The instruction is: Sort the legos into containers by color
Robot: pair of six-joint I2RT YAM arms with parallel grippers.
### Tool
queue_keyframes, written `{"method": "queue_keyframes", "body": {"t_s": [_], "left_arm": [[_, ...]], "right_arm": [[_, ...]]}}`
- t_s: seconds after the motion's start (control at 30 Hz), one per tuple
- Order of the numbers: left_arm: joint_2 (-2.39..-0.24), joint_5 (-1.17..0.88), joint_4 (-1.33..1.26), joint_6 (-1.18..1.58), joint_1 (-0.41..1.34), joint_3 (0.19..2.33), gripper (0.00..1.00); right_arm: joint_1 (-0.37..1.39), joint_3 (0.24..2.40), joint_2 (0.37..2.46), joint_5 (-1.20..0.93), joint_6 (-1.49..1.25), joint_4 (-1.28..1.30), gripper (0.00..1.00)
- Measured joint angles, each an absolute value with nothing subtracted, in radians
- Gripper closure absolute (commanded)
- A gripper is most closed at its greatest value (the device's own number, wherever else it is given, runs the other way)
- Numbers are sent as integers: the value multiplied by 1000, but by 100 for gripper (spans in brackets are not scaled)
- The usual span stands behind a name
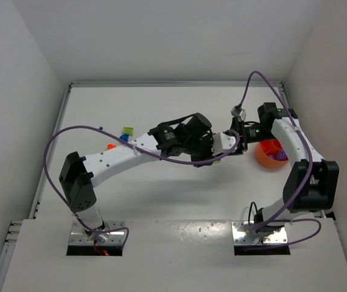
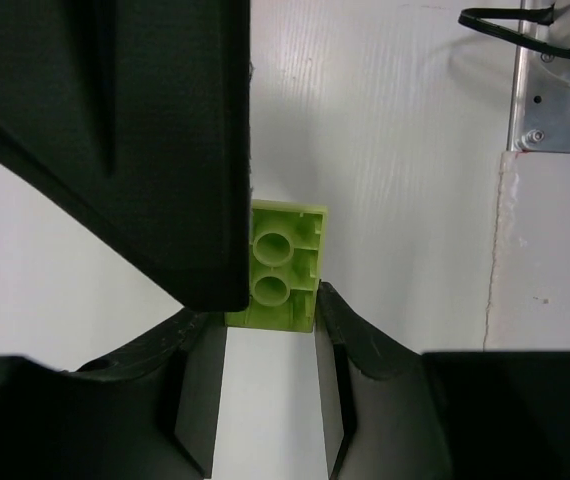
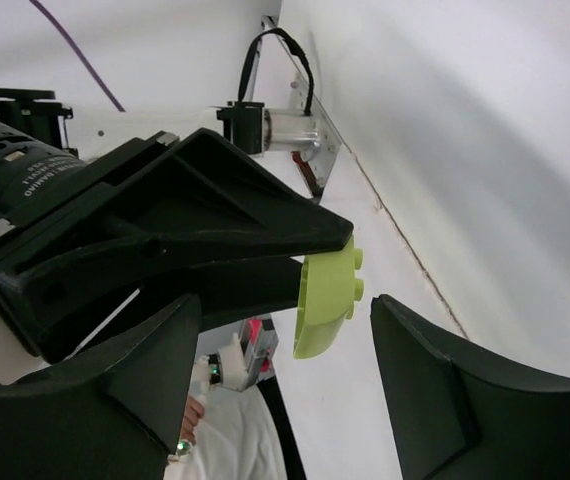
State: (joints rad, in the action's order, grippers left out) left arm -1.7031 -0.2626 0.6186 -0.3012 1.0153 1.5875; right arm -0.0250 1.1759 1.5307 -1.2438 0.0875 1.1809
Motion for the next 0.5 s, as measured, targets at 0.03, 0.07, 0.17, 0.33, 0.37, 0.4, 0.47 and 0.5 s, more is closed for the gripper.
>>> {"method": "queue_keyframes", "body": {"t_s": [0.03,0.07,0.17,0.33,0.37,0.4,0.47,0.5], "left_arm": [[-1703,-256,618,-301,1016,1588,85],[-1703,-246,618,-301,1016,1588,85],[-1703,-219,615,-301,1016,1589,86],[-1703,-183,598,-293,1016,1594,86],[-1703,-178,593,-289,1016,1594,86],[-1703,-174,590,-286,1016,1594,86],[-1703,-166,595,-283,1016,1594,80],[-1703,-163,600,-282,1016,1594,74]], "right_arm": [[-21,1176,1531,-1238,81,1173,34],[-15,1175,1530,-1231,75,1166,38],[-1,1165,1529,-1206,55,1143,45],[23,1143,1528,-1153,28,1121,62],[26,1140,1528,-1148,25,1119,75],[30,1139,1528,-1142,22,1115,81],[36,1139,1528,-1128,13,1108,93],[36,1139,1528,-1122,7,1107,95]]}}
